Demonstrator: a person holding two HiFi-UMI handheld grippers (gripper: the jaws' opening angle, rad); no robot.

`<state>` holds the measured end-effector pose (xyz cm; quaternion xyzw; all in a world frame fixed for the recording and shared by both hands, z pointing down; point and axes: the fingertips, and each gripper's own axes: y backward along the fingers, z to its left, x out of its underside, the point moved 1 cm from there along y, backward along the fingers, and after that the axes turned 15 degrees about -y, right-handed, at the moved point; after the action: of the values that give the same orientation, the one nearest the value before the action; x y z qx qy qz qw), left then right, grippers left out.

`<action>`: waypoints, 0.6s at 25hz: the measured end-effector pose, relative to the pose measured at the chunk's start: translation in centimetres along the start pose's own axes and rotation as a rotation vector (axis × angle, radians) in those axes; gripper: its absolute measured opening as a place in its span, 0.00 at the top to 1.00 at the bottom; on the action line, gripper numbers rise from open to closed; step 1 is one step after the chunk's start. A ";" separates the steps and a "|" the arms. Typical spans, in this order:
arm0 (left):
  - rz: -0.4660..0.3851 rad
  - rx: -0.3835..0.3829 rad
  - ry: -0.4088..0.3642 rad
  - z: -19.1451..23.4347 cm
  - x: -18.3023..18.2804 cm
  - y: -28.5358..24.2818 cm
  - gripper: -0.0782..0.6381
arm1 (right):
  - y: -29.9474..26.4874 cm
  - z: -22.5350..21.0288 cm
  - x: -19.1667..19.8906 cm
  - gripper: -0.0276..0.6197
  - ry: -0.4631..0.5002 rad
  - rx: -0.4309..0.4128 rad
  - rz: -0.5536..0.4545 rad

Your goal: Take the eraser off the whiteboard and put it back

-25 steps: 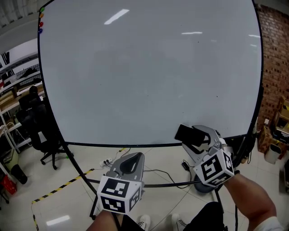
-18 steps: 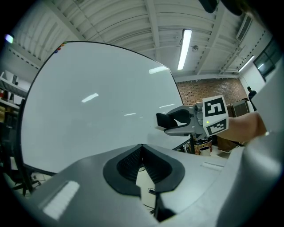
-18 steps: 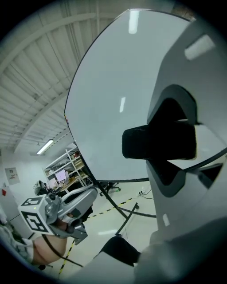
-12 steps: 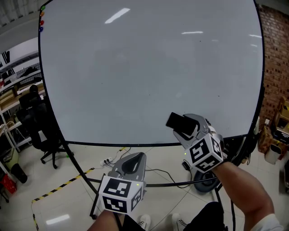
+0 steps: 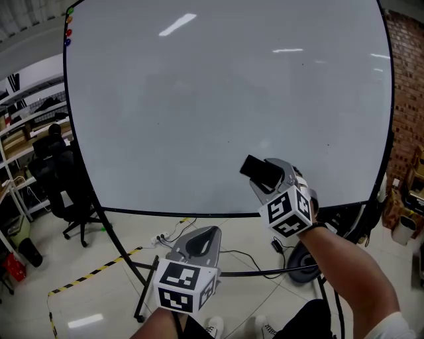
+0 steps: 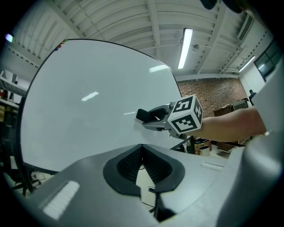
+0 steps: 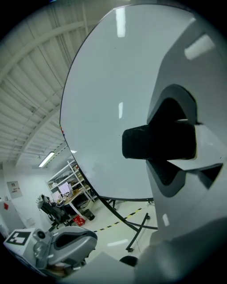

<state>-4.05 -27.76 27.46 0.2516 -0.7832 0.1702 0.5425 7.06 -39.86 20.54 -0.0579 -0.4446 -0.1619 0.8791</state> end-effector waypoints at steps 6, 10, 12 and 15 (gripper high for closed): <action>0.002 0.007 0.004 0.0 0.0 0.0 0.87 | -2.2 -0.7 -0.9 0.59 -0.018 0.019 0.013; -0.003 0.011 0.010 -0.1 -0.1 0.0 0.87 | -3.6 -1.5 -1.6 0.59 0.004 0.051 0.001; -0.003 0.010 0.008 0.0 0.0 0.1 0.87 | -3.8 -1.5 -1.9 0.59 0.004 0.052 -0.009; -0.001 0.008 0.007 0.2 0.1 0.2 0.87 | -4.3 -1.4 -2.4 0.59 0.018 0.055 -0.017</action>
<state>-4.34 -27.72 27.48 0.2536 -0.7804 0.1742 0.5443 5.36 -43.66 17.67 -0.0288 -0.4412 -0.1576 0.8830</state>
